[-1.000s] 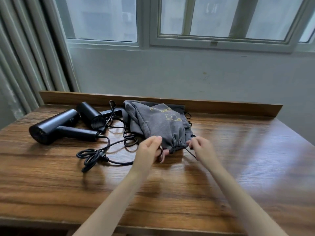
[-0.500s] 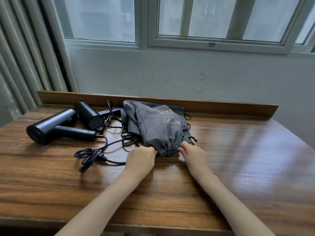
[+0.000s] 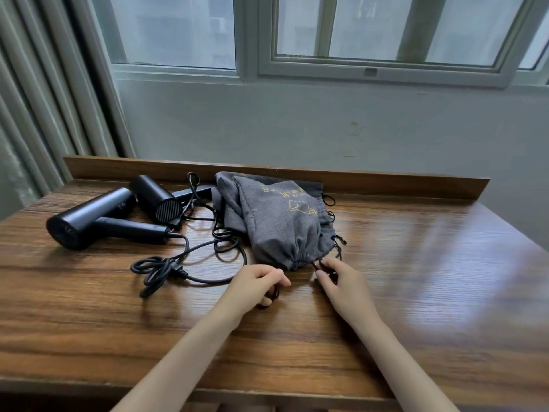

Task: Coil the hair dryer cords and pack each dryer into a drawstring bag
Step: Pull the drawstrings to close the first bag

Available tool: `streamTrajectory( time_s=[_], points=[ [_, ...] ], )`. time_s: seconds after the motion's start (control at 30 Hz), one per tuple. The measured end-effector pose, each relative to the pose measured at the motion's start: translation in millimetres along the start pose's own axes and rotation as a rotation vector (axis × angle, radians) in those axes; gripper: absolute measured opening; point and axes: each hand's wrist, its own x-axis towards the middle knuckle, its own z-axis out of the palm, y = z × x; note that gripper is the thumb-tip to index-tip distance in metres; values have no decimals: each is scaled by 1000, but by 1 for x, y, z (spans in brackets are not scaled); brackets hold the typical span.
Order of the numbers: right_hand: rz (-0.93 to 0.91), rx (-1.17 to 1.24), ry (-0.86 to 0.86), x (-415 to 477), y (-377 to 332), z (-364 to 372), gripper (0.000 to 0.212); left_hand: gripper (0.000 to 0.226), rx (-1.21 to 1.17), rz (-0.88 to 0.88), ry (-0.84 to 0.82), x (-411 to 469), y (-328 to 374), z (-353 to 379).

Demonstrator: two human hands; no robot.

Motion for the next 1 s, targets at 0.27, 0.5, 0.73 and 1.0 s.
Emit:
streamTrajectory(
  time_s=[0.27, 0.5, 0.73, 1.0],
  points=[
    [112, -121, 264, 5, 3, -45, 18, 31, 482, 217, 98, -18, 0, -1],
    [17, -2, -26, 23, -11, -11, 13, 22, 506, 462, 193, -22, -2, 14],
    [208, 129, -205, 34, -9, 0, 15, 33, -287, 8, 97, -18, 3, 21],
    [38, -434, -108, 31, -17, -27, 13, 32, -880, -307, 28, -20, 16, 32]
  ],
)
